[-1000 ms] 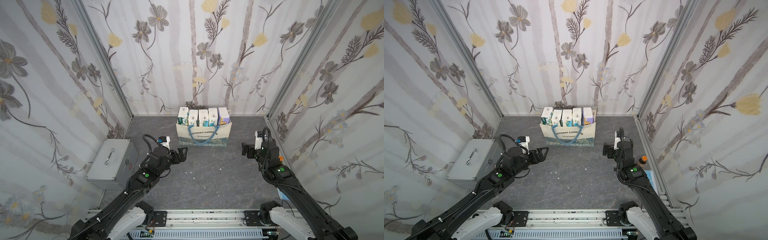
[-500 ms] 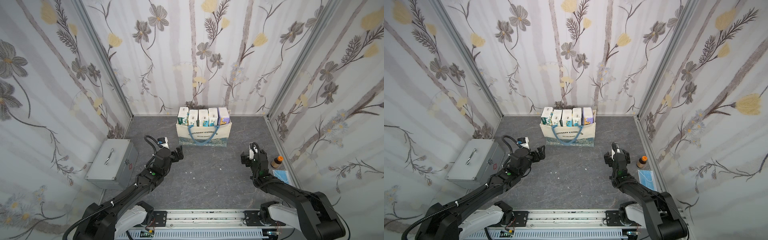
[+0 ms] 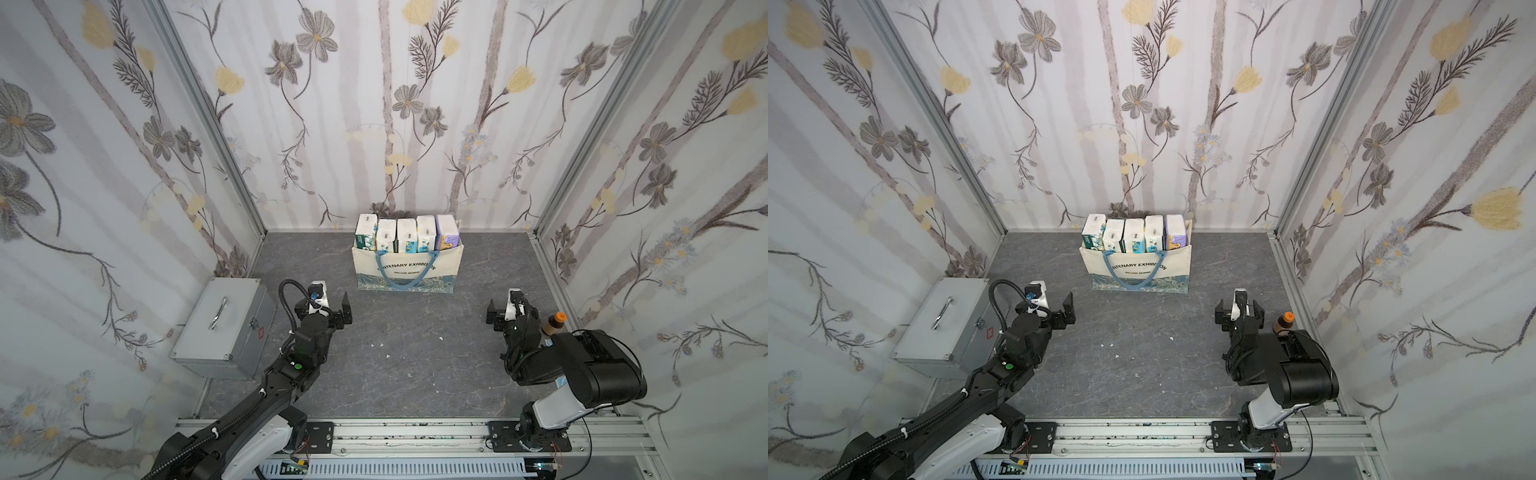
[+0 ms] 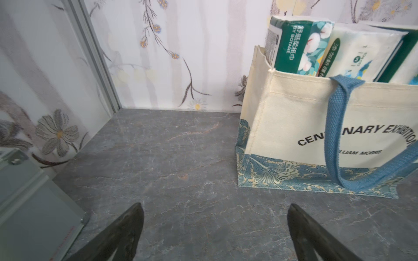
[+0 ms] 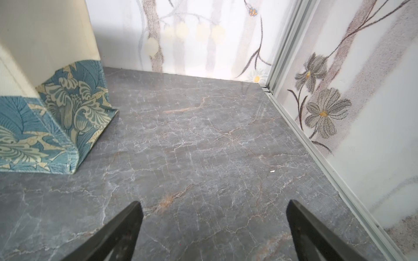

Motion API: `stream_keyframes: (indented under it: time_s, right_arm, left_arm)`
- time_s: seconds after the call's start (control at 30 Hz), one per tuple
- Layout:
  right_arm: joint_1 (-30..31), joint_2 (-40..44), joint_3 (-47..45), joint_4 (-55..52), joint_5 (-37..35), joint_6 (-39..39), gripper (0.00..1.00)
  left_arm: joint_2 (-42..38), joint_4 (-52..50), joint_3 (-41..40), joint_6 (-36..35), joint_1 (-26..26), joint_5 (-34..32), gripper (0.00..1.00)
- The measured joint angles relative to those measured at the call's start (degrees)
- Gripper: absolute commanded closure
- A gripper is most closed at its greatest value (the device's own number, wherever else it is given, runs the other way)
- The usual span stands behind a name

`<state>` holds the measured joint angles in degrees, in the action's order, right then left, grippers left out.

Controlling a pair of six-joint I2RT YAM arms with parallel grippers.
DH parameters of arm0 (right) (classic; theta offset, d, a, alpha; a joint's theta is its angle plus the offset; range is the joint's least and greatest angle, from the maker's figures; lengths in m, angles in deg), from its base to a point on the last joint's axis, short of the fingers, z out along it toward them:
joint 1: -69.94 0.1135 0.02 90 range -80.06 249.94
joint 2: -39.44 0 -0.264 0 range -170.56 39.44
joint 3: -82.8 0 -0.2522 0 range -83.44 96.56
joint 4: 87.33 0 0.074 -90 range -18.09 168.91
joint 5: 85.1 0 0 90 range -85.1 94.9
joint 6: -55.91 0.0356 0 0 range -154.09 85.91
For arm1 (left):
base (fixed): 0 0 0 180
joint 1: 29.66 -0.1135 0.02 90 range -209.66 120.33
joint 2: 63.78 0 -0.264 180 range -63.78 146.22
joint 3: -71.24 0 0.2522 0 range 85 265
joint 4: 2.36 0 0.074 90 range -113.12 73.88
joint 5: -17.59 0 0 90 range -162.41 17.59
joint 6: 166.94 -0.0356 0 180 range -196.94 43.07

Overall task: Put tissues into the canvas bag
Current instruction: Reset both arms

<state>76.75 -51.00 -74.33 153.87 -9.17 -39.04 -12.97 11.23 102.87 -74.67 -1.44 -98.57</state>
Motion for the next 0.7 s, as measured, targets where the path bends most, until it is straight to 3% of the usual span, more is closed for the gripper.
stream_keyframes:
  time_s: [0.3, 0.47, 0.6, 0.7]
  right_arm:
    - [-0.26, 1.79, 4.35, -4.59, -0.92, 1.01, 0.01]
    - [-0.50, 1.99, 4.79, -7.82, -1.11, 1.46, 0.01]
    - [-0.50, 1.99, 4.81, -8.44, -1.20, 1.49, 0.01]
    - [-0.50, 1.99, 4.81, -8.90, -1.29, 1.49, 0.01]
  left_arm:
    - [6.67, 12.17, -7.91, -6.75, -5.49, -5.20, 0.00]
    - [11.91, 18.45, -8.24, -6.71, -11.04, -4.09, 0.00]
    - [21.11, 21.84, -7.17, -3.45, -15.74, -4.81, 0.00]
    - [22.97, 21.99, -4.57, -2.23, -18.03, -1.46, 0.00]
